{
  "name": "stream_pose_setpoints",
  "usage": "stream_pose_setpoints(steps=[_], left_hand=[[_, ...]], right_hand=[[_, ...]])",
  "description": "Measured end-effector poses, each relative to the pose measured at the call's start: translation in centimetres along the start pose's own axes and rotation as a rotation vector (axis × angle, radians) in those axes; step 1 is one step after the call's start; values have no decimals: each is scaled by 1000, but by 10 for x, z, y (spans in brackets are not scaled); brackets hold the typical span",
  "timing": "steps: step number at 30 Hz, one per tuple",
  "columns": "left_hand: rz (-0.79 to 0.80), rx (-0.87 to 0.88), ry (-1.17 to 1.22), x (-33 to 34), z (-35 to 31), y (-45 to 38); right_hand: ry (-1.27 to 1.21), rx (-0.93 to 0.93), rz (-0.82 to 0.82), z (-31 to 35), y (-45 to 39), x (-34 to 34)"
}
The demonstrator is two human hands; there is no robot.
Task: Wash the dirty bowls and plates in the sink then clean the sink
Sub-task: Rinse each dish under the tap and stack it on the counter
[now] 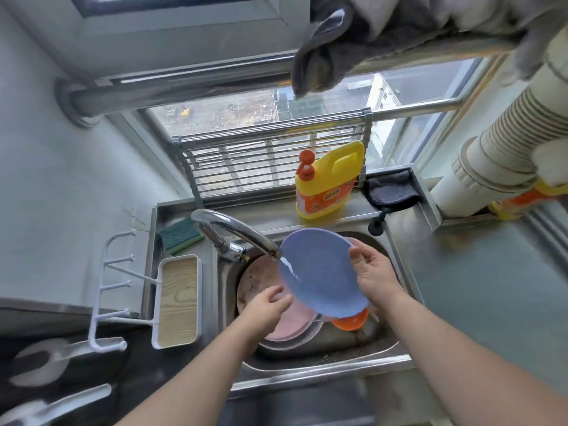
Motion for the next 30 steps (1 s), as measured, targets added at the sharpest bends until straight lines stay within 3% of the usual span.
stream_pose_setpoints(steps=[3,5,9,12,15,18,21,24,30], left_hand=[[236,-160,616,38,-28,18],[317,-165,979,47,-54,25],[227,-158,1202,35,-74,20],[113,-169,1247,21,-65,16],[36,-142,1296,4,-48,19],[23,-154,1318,-12,-26,29],[42,-193,1323,-21,-4,39],[8,-211,1307,-30,14,45],[-190,-326,1323,-40,46,42]], right_hand=[[425,-198,92,28,4,4],[724,-403,135,40,16,23],[1037,-785,71,39,41,52],[1138,-825,48,27,41,48],[987,-642,-20,17,28,28],[622,-41,-33,-3,9,15],[30,547,69,-20,14,40],[-153,670,99,-15,13,62],[-236,623,83,9,1,104]])
Point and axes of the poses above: each hand's wrist, its own y-axis away from the middle knuckle, its own x-axis out of the palm, z = x × y, the point moved 6 cm from there along -y, towards the middle knuckle, and after that the axes turned 7 degrees about y, right-handed, at the moved point
